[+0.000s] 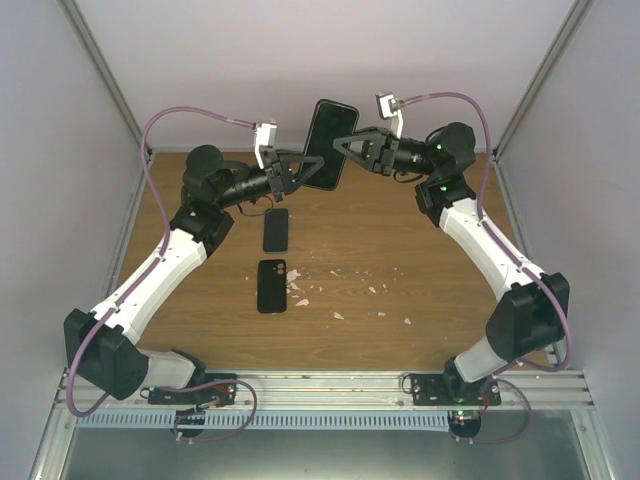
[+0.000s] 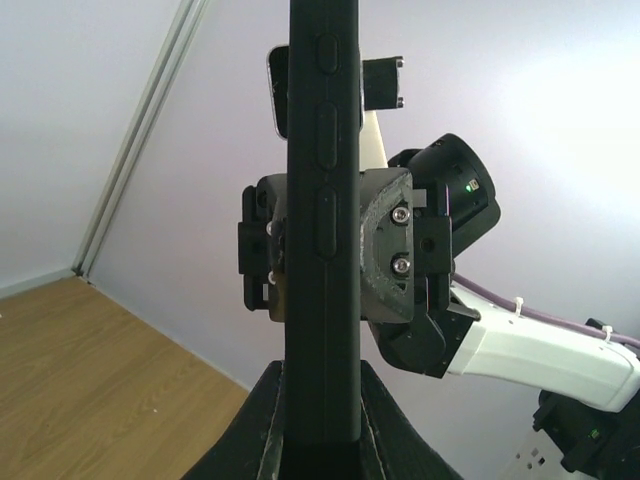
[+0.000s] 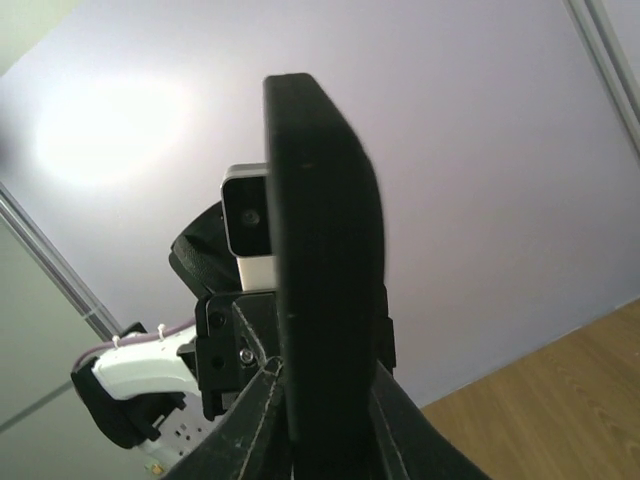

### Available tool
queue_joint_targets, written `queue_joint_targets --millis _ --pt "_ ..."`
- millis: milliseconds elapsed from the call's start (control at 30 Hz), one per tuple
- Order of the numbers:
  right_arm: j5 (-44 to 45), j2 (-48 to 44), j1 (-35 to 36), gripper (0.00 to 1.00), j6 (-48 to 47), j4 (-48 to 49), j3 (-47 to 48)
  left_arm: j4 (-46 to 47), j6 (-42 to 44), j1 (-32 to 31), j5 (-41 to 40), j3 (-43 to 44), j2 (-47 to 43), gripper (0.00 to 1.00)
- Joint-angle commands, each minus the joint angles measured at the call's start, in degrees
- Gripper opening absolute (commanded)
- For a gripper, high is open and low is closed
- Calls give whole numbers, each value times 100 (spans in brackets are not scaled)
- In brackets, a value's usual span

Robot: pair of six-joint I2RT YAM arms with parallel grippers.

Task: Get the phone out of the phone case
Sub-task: Adjust the phone, then remove the phone case from the phone.

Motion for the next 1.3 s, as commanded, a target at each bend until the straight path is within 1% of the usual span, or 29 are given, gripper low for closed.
queue_joint_targets --millis 0,100,167,267,433,533,600,700,800,1267 --pt "24 32 61 14 155 272 -86 333 243 -47 51 27 -20 0" --pt "-1 17 61 5 176 242 -87 90 449 -46 116 89 -16 1" --pt "-18 -14 44 1 136 198 -97 -224 696 -32 178 170 -27 8" --pt "-63 -97 -25 0 89 136 -145 -711 1164 25 362 278 -77 20" --pt "-135 -222 -170 0 143 296 -306 -1478 1781 241 619 269 -161 36" --pt "-192 -303 -231 1 137 378 -382 -1731 2071 351 814 228 -210 43" --pt "-229 -355 -266 0 131 417 -460 -1771 2274 373 850 189 -274 45" --pt "-275 -410 -326 0 143 450 -535 -1973 2496 396 877 147 -360 47" --pt "-302 -416 -398 0 194 510 -549 -2037 2540 421 910 144 -351 46" --pt "-369 -459 -484 1 510 883 -653 -1984 2474 470 769 -61 -359 33"
